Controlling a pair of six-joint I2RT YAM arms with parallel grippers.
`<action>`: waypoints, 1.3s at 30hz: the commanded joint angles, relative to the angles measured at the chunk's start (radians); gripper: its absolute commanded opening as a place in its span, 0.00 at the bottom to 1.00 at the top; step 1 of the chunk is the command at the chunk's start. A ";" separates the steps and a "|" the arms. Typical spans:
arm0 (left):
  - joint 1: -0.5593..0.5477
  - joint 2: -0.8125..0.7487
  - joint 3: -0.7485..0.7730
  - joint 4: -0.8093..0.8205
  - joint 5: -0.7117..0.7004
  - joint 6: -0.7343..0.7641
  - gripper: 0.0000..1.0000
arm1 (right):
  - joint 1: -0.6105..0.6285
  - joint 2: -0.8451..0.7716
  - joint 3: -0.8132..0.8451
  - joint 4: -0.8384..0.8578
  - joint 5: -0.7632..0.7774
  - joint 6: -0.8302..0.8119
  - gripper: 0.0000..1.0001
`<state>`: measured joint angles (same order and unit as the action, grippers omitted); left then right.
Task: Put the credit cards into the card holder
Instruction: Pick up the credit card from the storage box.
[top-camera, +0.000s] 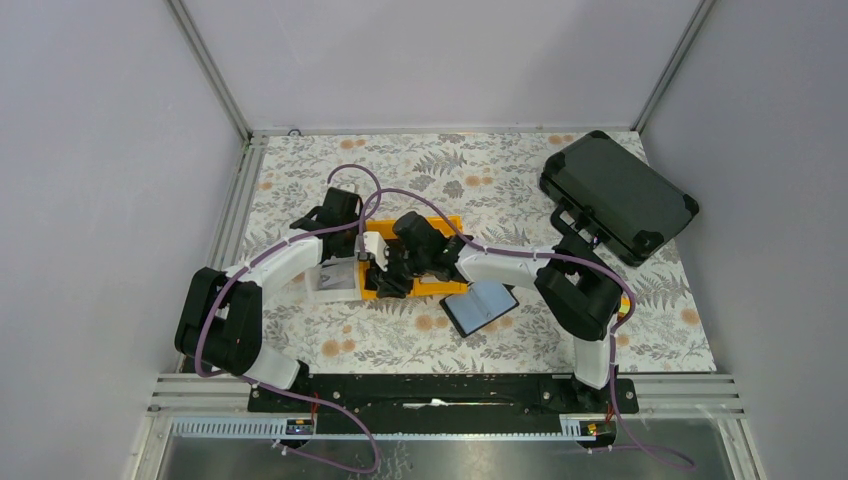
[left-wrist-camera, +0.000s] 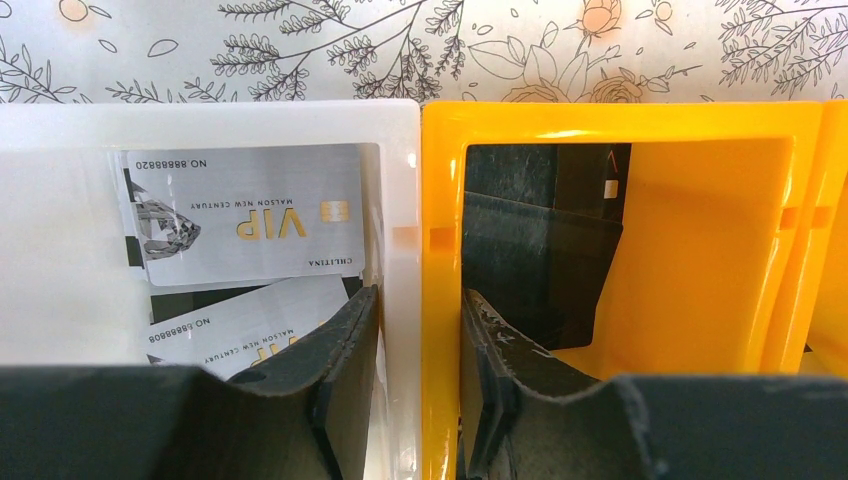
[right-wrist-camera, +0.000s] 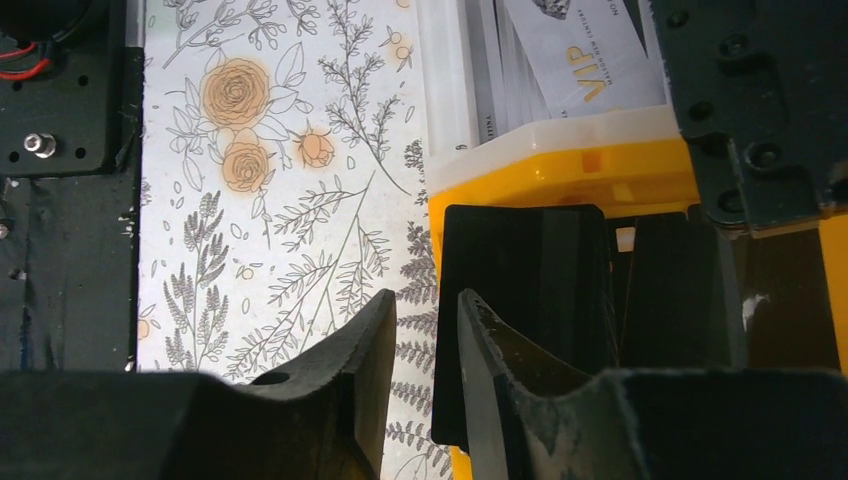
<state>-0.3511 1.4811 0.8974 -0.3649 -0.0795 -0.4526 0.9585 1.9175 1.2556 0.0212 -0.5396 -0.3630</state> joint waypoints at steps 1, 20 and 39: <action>0.013 -0.014 0.029 0.049 0.018 -0.024 0.00 | 0.009 -0.002 -0.023 0.039 0.044 0.002 0.37; 0.015 -0.018 0.031 0.049 0.029 -0.023 0.00 | 0.009 0.010 -0.036 0.064 0.113 -0.014 0.33; 0.019 -0.020 0.029 0.050 0.038 -0.023 0.00 | 0.009 -0.018 -0.089 0.194 0.173 -0.019 0.43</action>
<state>-0.3450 1.4811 0.8974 -0.3645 -0.0677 -0.4526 0.9604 1.9179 1.1652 0.1795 -0.3752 -0.3782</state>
